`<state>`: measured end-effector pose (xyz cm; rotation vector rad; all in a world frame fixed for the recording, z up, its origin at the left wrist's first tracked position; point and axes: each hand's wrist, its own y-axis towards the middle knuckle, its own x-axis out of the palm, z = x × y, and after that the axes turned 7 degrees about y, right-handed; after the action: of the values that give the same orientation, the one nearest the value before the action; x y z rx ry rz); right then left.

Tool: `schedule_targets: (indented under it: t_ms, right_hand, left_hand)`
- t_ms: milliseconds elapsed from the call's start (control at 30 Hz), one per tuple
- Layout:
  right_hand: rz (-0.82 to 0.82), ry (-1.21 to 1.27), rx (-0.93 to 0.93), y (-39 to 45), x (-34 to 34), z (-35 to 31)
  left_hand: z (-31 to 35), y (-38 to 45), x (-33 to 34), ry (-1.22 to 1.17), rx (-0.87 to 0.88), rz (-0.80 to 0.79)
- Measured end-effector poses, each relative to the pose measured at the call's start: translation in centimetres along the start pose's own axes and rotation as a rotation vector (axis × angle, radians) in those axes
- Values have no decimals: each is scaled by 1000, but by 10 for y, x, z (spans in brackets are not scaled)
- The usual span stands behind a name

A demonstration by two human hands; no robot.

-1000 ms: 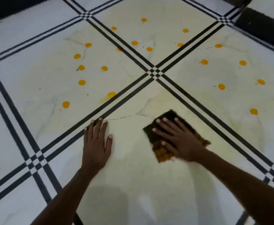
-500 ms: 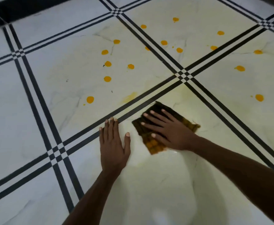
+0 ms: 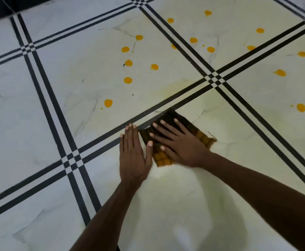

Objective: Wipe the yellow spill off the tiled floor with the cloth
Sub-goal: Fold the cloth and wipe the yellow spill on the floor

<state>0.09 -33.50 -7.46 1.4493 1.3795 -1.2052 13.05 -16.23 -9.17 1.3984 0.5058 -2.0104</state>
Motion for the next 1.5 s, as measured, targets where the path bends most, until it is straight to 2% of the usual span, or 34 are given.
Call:
schedule_targets:
  t_ms: [67,100,167,233,300,333,433,533,633,700,767,833,900,933,1000,1100,1233,1333,1400,1500]
  right_hand:
    - [-89,16,-38,-51,-13,34]
    - [-79,22,13,-63,-20,57]
    - [34,41,257,-52,-29,101]
    - [126,73,566,-6,-34,120]
    - [164,85,701,48,-33,107]
    - [157,88,662,69,-28,91]
    - [108,75,312,81,-8,19]
    - [49,75,131,19,8,-27]
    - [-34,93,50,-61,4,-4]
    - [-13,45,111,-88,-5,40]
    - [82,56,312,-74,-13,80]
    - [163,98,582,-40,-17,94]
    - [196,107,697,-3,-12,83]
    - [193,104,668,8,-9,70]
    - [184,117,482,8,4,37]
    - [167,169,281,-35,19,5]
    - [239,445,431,-90,12,0]
    - [416,703,566,-112,-4,-1]
    - [498,764,627,-122,-14,0]
    - [609,781,716,-132,-26,5]
  left_hand:
    - [1,0,-2,14,1,-12]
    - [2,0,-3,29,4,-15]
    - [4,0,-2,58,16,-13]
    - [4,1,0,61,28,-4]
    - [3,2,1,52,30,-2]
    - [2,1,2,49,27,4]
    - [0,2,2,13,16,48]
    - [-1,0,-2,-41,13,48]
    - [-2,0,-4,-40,12,34]
    - [3,-2,-4,-16,22,41]
    - [3,-2,-3,2,24,41]
    - [2,-2,-1,8,42,49]
    - [2,-2,0,1,47,57]
    - [4,-1,-1,-12,39,57]
    - [14,1,-4,-43,39,42]
    - [46,10,-8,-133,73,-23]
    - [93,19,2,-206,104,-139]
    - [119,24,10,-122,123,-211]
    - [133,27,14,-110,93,-272]
    - [150,34,7,-281,51,-358]
